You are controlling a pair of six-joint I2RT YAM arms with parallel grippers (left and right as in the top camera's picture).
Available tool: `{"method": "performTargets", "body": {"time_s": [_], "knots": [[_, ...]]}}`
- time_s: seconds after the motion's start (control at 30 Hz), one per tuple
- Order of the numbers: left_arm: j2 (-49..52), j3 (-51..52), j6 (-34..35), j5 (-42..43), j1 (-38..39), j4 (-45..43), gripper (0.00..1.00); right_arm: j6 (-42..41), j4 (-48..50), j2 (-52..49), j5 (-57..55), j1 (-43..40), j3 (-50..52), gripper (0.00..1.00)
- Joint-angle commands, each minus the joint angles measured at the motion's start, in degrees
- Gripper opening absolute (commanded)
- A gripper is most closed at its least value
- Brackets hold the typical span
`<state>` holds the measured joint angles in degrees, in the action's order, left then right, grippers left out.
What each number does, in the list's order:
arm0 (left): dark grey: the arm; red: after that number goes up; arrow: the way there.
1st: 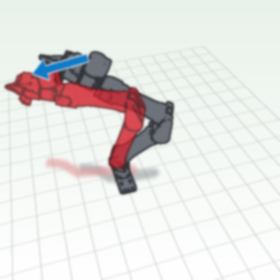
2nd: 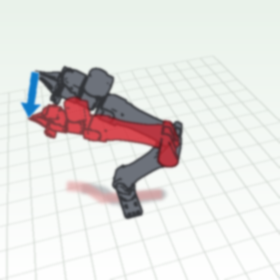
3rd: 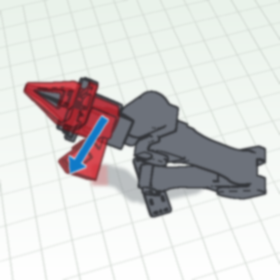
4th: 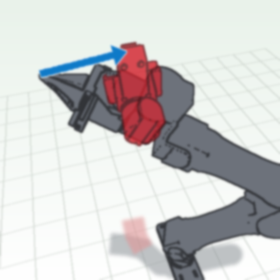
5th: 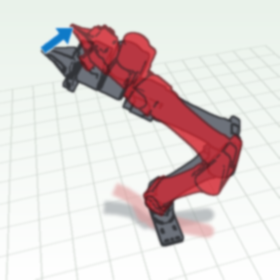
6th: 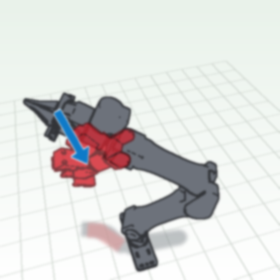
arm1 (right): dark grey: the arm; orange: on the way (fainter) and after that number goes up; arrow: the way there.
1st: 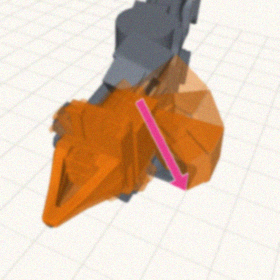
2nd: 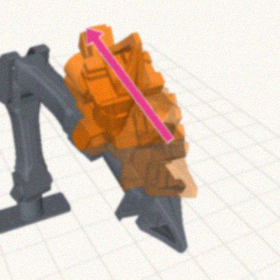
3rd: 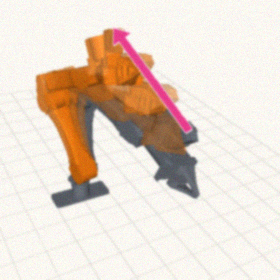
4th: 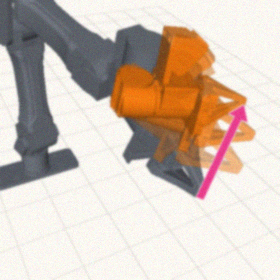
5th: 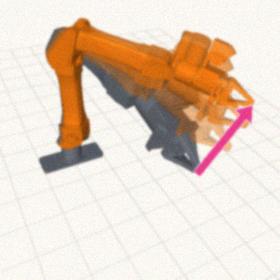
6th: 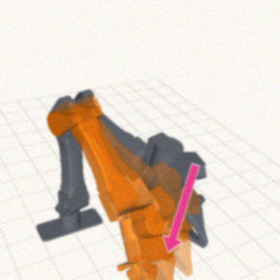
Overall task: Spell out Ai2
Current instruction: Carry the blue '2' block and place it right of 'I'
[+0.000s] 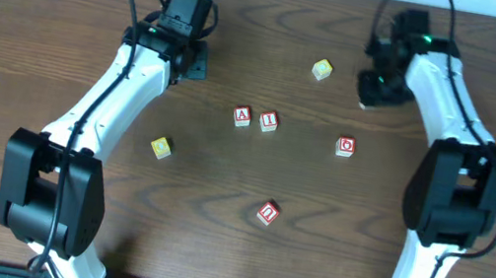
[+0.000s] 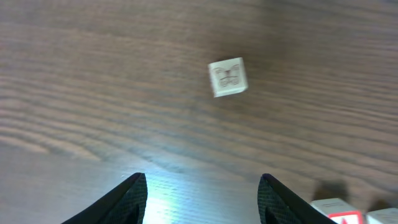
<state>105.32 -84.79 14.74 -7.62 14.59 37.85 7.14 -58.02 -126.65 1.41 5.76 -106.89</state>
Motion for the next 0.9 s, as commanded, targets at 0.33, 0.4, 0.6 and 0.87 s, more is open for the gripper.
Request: {"method": "performTargets", "body": {"time_s": [0.33, 0.4, 0.6, 0.87], "knots": [[-2.0, 1.9, -3.2, 6.1, -1.1, 5.3, 0.58, -8.8, -8.1, 0.0, 8.1, 12.7, -5.3, 0.04], [-2.0, 3.7, -3.2, 6.9, -1.1, 5.2, 0.57, -9.1, -8.0, 0.0, 8.2, 13.7, -4.0, 0.03], [-2.0, 8.8, -3.2, 8.0, -1.1, 3.7, 0.52, -12.3, -5.4, 0.0, 8.2, 16.4, 0.9, 0.02], [-2.0, 9.2, -3.2, 8.4, -1.1, 2.2, 0.52, -17.5, 2.0, 0.0, 7.4, 17.5, 7.6, 0.01]]}}
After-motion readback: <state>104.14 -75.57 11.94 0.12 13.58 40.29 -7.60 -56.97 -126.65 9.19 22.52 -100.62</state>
